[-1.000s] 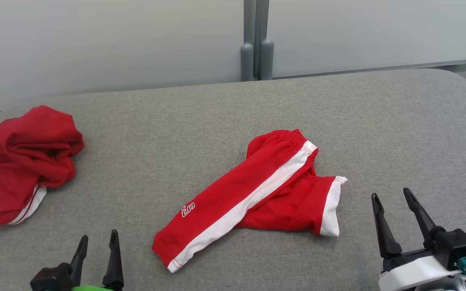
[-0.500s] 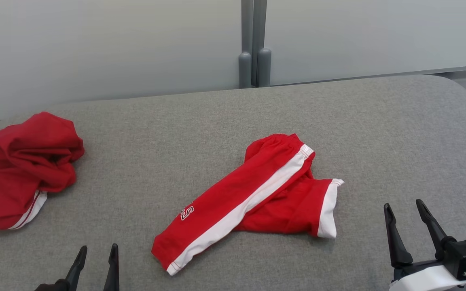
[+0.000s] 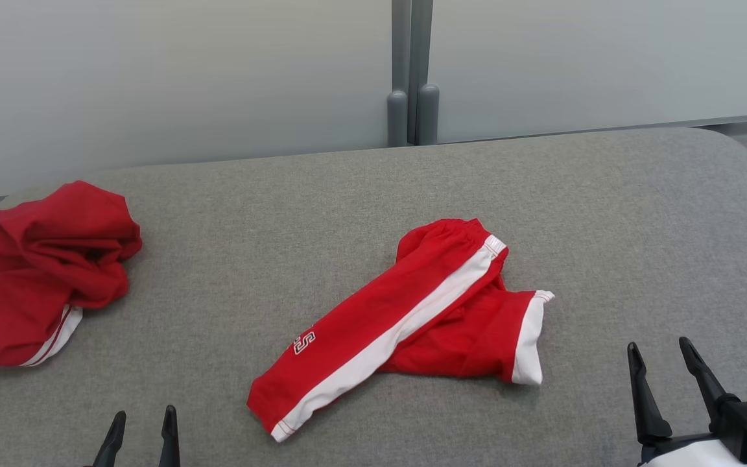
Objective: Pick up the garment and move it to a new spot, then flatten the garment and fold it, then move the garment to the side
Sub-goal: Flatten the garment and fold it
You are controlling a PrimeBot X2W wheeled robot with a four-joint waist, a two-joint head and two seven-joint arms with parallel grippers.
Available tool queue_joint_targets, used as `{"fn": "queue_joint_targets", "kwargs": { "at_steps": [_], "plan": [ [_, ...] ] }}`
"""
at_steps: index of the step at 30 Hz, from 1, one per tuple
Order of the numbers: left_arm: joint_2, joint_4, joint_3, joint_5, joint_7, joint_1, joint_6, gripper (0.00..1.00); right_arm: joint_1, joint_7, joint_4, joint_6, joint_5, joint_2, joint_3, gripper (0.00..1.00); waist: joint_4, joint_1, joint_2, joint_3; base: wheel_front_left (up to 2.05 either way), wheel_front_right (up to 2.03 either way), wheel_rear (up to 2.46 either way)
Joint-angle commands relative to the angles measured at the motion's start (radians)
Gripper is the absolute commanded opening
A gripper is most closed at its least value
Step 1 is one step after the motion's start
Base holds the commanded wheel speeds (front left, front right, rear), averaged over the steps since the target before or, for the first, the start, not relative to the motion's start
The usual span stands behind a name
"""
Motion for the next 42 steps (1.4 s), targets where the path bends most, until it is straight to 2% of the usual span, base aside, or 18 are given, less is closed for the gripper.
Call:
{"fn": "queue_joint_targets", "kwargs": {
  "at_steps": [1, 12, 18, 21, 24, 33, 38, 42],
  "plan": [
    [-0.004, -0.008, -0.003, 0.007, -0.003, 0.008, -0.003, 1.0, 0.002, -0.003, 0.0, 0.0, -0.013, 0.001, 0.003, 1.0, 0.003, 0.0, 0.0116, 0.0, 0.0, 0.0, 0.0],
    [-0.01, -0.004, -0.017, -0.021, -0.003, 0.006, -0.004, 1.0, -0.021, -0.003, -0.004, 0.0, -0.019, -0.014, 0.032, 1.0, 0.02, 0.0, 0.0116, -0.001, 0.0, 0.0, 0.0],
    [-0.005, 0.03, -0.074, -0.084, 0.024, -0.031, -0.004, 1.0, -0.074, -0.003, 0.024, 0.0, -0.017, -0.065, 0.093, 1.0, 0.044, 0.0, 0.0116, 0.013, 0.0, 0.0, 0.0],
    [-0.005, 0.003, -0.112, -0.155, 0.113, -0.044, -0.004, 1.0, -0.13, 0.003, 0.072, 0.0, -0.018, -0.103, 0.121, 1.0, 0.064, 0.0, 0.0116, 0.021, 0.0, 0.0, 0.0],
    [-0.012, -0.062, -0.134, -0.235, 0.236, -0.051, -0.004, 1.0, -0.211, 0.069, 0.108, 0.0, -0.013, -0.155, 0.167, 1.0, 0.086, 0.0, 0.0116, 0.036, 0.0, 0.0, 0.0],
    [-0.032, -0.248, -0.227, -0.336, 0.576, -0.104, 0.058, 1.0, -0.523, 0.43, 0.146, 0.0, 0.056, -0.294, 0.345, 1.0, 0.157, 0.0, 0.0116, 0.155, 0.0, 0.0, 0.0],
    [-0.049, -0.288, -0.283, -0.377, 0.698, -0.116, 0.087, 1.0, -0.643, 0.551, 0.187, 0.0, 0.148, -0.37, 0.504, 1.0, 0.184, 0.0, 0.0116, 0.187, 0.0, 0.0, 0.0],
    [-0.056, -0.329, -0.31, -0.408, 0.758, -0.111, 0.105, 1.0, -0.69, 0.604, 0.194, 0.0, 0.219, -0.434, 0.597, 1.0, 0.203, 0.0, 0.0116, 0.202, 0.0, 0.0, 0.0]
  ]
}}
